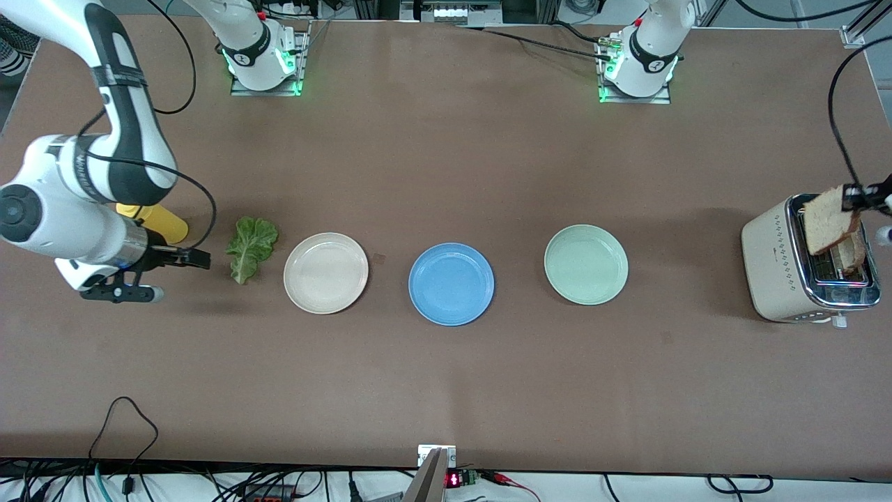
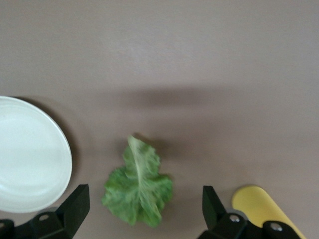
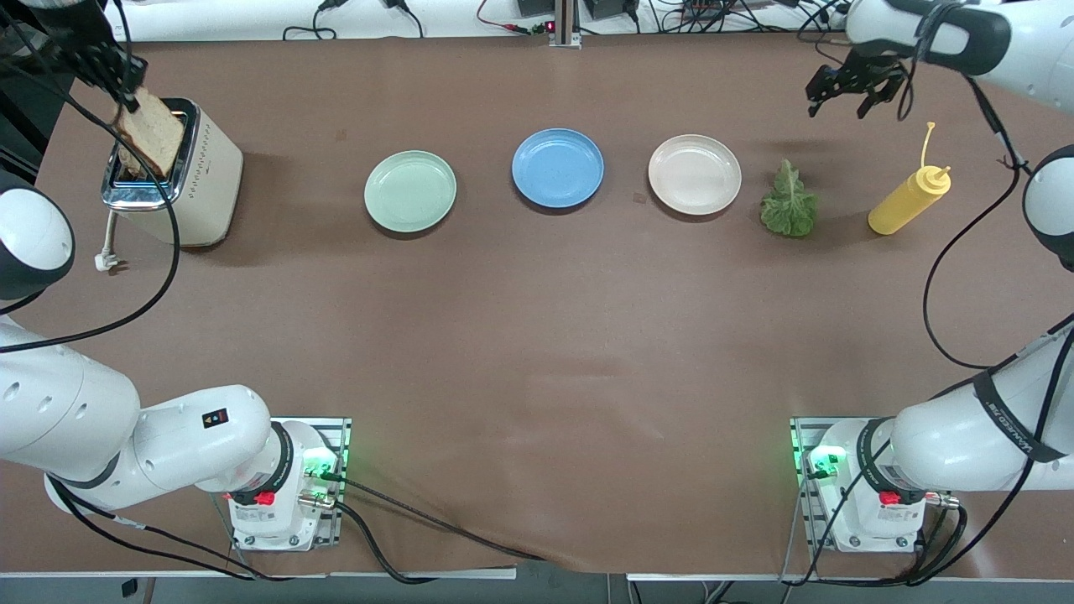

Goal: Make sandwich in blue plate with both arms
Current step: 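Lift a bread slice from the toaster while the right gripper grasps the lettuce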

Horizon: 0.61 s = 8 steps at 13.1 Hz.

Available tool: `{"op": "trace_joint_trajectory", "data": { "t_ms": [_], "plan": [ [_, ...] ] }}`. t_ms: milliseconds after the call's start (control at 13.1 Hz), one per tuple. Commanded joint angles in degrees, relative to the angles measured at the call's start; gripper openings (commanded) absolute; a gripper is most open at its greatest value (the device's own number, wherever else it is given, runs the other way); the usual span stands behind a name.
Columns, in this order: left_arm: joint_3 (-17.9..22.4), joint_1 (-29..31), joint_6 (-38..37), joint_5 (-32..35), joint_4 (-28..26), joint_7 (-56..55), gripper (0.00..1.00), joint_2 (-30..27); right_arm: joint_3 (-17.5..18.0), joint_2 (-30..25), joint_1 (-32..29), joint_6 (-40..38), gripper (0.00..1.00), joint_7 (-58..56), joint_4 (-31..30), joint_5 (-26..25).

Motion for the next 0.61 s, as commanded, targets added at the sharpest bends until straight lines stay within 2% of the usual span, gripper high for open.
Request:
{"op": "trace_joint_trajectory", "data": {
  "t_ms": [0, 304, 381, 533],
  "plan": [
    [-5.3, 0.0, -5.3, 0.9, 5.1, 0.4, 0.01, 0.8, 0.1, 2.2, 0.7, 5.0, 1.00, 1.9, -1.9, -0.6],
    [-15.2, -0.2, -4.7, -0.5, 5.0, -4.2, 0.01, 5.7, 0.2, 7.1, 1.0, 7.1, 1.00, 2.8, -2.3, -0.6],
    [-16.7, -0.3, -3.7, -4.1, 5.0, -5.3, 0.01, 7.1, 0.2, 7.4, 1.0, 7.5, 1.00, 2.7, -3.0, -0.6],
    [-17.0, -2.4, -3.1, -10.3, 4.9, -7.4, 0.01, 9.1, 0.1, 8.5, 1.5, 7.5, 1.00, 2.7, -3.3, -0.6]
  ]
}}
